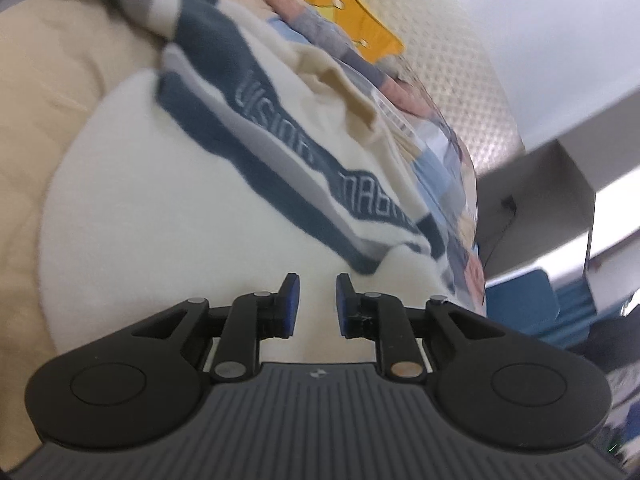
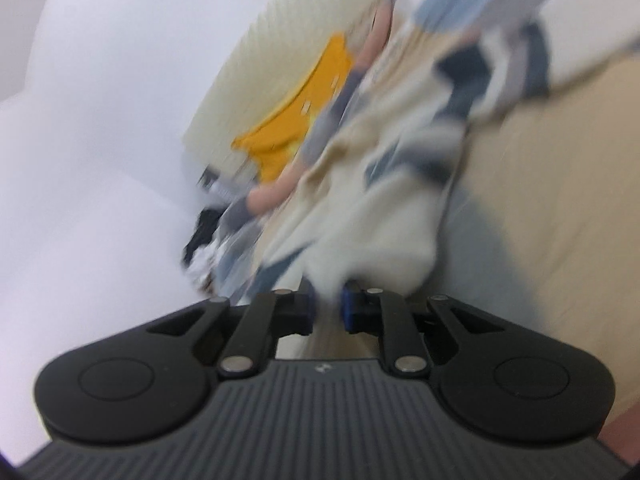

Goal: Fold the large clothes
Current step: 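Open the left gripper while right gripper grasps the blanket edge and releases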

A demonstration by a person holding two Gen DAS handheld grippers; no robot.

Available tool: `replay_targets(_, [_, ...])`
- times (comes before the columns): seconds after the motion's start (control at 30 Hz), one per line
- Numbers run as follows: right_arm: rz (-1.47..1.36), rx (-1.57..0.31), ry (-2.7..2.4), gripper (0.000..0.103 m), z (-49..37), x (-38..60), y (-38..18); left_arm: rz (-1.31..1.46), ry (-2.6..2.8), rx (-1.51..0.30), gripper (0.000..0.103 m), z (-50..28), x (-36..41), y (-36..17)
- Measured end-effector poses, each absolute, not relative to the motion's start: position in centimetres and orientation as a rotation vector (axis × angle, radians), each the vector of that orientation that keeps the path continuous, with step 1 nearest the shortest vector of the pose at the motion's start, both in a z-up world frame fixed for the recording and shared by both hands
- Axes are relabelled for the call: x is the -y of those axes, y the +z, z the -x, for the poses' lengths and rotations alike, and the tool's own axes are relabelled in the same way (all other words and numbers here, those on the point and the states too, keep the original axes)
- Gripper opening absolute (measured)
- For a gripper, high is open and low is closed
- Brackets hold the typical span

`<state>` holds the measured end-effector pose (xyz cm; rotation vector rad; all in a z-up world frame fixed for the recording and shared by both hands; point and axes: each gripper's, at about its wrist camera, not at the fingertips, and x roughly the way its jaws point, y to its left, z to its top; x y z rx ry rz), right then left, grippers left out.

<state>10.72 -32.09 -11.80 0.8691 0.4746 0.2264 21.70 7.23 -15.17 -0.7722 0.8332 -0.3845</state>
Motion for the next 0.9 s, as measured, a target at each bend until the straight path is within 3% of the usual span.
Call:
replay_targets(0.13, [-0.828, -0.456, 0.095, 0.016, -9.8, 34.8, -11.2, 0.699, -0.403, -0.839, 0.021, -21.2, -6.1, -15.0])
replay_targets(0.3, [-0.771, -0.624, -0.137, 0.017, -10.2, 36.1, -13.9, 0.657, -0.335, -0.813, 0.021, -20.5, -6.4, -14.5])
replay_targets(0.47, [-1.089, -0.839, -0.213, 0.018, -10.1, 37.1, -20.4, 0.634, -0.091, -0.827, 0.021, -19.4, -9.3, -14.1])
replay_targets(0.53, [-1.069, -0.833, -0.218, 0.019, -9.7, 36.7, -20.2, 0.645, -0.011, -0.815, 0.022, -18.8, -10.9, -13.9])
replay_targets(0.63, [-1.031, -0.821, -0.229, 0.019, -9.6, 36.3, -19.7, 0.681, 0.106, -0.806, 0.035, -17.8, -13.3, -14.1])
replay_targets(0.8, [-0.939, -0.798, -0.225, 0.021, -9.8, 35.8, -18.7, 0.786, 0.172, -0.853, 0.036, -17.5, -15.2, -15.6])
replay_targets(0.9, [-0.901, -0.757, -0.233, 0.032, -9.5, 36.0, -17.6, 0.769, 0.164, -0.874, 0.041, -18.0, -14.9, -16.0])
